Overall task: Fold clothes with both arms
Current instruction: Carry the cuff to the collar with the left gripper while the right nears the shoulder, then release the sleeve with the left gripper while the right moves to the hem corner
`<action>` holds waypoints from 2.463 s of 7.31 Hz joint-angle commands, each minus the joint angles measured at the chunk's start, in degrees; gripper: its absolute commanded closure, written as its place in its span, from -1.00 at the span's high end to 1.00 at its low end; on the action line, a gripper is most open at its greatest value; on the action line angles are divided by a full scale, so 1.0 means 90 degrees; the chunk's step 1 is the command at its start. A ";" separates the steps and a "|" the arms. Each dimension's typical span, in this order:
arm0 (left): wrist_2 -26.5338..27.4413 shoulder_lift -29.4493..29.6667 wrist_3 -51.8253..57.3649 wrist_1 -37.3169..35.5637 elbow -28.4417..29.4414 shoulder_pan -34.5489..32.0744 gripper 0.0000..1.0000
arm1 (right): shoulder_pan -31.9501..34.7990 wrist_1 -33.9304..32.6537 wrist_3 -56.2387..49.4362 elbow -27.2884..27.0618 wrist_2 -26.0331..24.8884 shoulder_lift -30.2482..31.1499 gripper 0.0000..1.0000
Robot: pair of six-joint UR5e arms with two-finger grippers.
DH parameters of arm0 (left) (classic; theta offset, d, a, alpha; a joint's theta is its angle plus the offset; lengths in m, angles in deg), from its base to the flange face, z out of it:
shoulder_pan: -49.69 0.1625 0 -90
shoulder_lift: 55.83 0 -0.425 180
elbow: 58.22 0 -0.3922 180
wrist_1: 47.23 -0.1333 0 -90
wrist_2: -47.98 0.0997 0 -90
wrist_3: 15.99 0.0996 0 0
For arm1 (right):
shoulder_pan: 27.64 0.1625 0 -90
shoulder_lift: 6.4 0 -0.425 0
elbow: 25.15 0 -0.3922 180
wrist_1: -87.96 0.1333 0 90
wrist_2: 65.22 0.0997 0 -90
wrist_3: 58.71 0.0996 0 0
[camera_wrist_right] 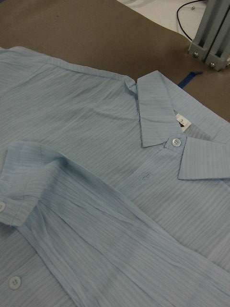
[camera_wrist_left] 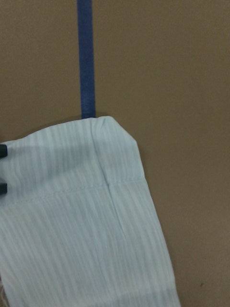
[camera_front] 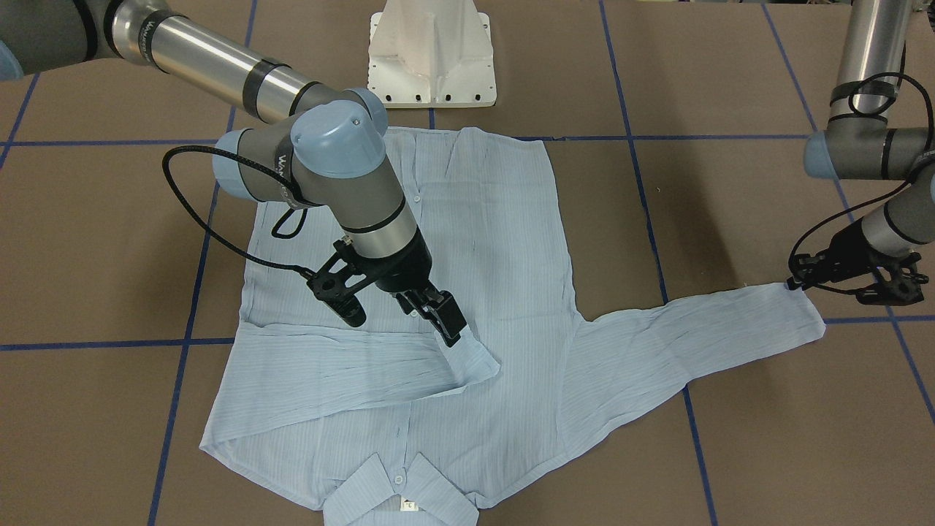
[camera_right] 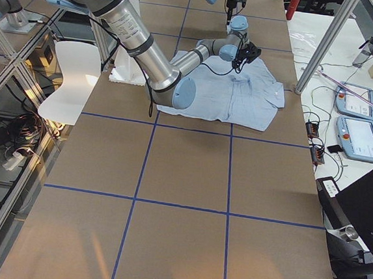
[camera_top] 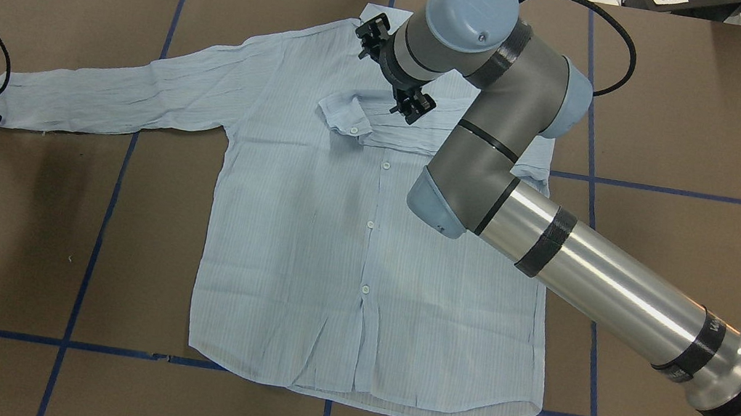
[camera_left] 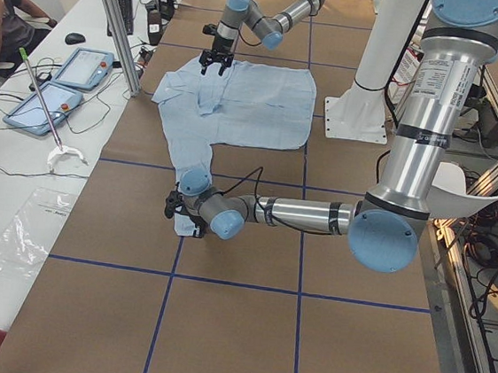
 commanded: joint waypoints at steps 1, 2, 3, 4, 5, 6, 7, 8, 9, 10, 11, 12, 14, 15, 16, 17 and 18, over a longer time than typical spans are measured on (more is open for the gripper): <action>-0.0019 0.0043 -0.0239 -0.0011 -0.0146 -0.0010 -1.00 | 0.0018 -0.0006 0.0000 -0.0006 0.0000 -0.0004 0.99; -0.0125 0.0091 -0.0405 -0.0118 -0.0650 -0.0010 -1.00 | 0.0057 -0.0006 0.0000 -0.0006 0.0019 0.0025 0.99; -0.0233 0.0507 -0.1181 -0.0293 -0.0925 0.0000 -1.00 | 0.0231 0.0014 -0.0019 -0.0006 0.0271 0.0151 0.99; -0.0205 0.0860 -0.1768 -0.0352 -0.1141 0.0019 -1.00 | 0.0455 0.0033 -0.0319 -0.0064 0.0670 0.0375 0.99; -0.0195 0.1356 -0.2325 -0.0363 -0.1191 0.0078 -1.00 | 0.0583 0.0033 -0.0844 -0.0384 0.0761 0.0812 0.99; -0.0185 0.1903 -0.3046 -0.0353 -0.1192 0.0387 -1.00 | 0.0730 0.0014 -0.1304 -0.0600 0.0791 0.1174 0.99; -0.0108 0.2488 -0.3846 -0.0353 -0.1182 0.0777 -1.00 | 0.0866 0.0023 -0.1676 -0.0602 0.0868 0.1419 0.99; 0.0473 0.3093 -0.4705 -0.0305 -0.1153 0.1352 -1.00 | 0.1061 0.0014 -0.2153 -0.0602 0.0908 0.1625 0.99; 0.0904 0.3612 -0.5294 -0.0294 -0.1076 0.1725 -1.00 | 0.1227 0.0004 -0.2622 -0.0592 0.0899 0.1868 0.99; 0.1141 0.4091 -0.5860 -0.0304 -0.0997 0.1970 -1.00 | 0.1277 0.0004 -0.3072 -0.0573 0.0879 0.2055 0.99; 0.1443 0.4531 -0.6262 -0.0314 -0.0842 0.2176 -1.00 | 0.1297 0.0014 -0.3095 -0.0592 0.0879 0.2095 0.99; 0.1697 0.4844 -0.6469 -0.0304 -0.0579 0.2381 -1.00 | 0.1297 0.0023 -0.3096 -0.0573 0.0879 0.2105 0.99; 0.2137 0.5392 -0.6705 -0.0304 -0.0023 0.2655 -1.00 | 0.1288 0.0023 -0.3096 -0.0573 0.0869 0.2144 0.99; 0.2371 0.5443 -0.6745 -0.0294 0.0048 0.2801 -0.53 | 0.1288 0.0023 -0.3096 -0.0573 0.0869 0.2154 0.99; 0.2509 0.5492 -0.6745 -0.0285 0.0087 0.2938 0.12 | 0.1278 0.0033 -0.3096 -0.0592 0.0850 0.2164 1.00; 0.2617 0.5782 -0.6832 -0.0285 0.0397 0.3017 0.13 | 0.1288 0.0043 -0.3096 -0.0592 0.0879 0.2222 0.99; 0.2618 0.5920 -0.6843 -0.0285 0.0545 0.3027 0.26 | 0.1288 0.0091 -0.3096 -0.0621 0.0908 0.2406 1.00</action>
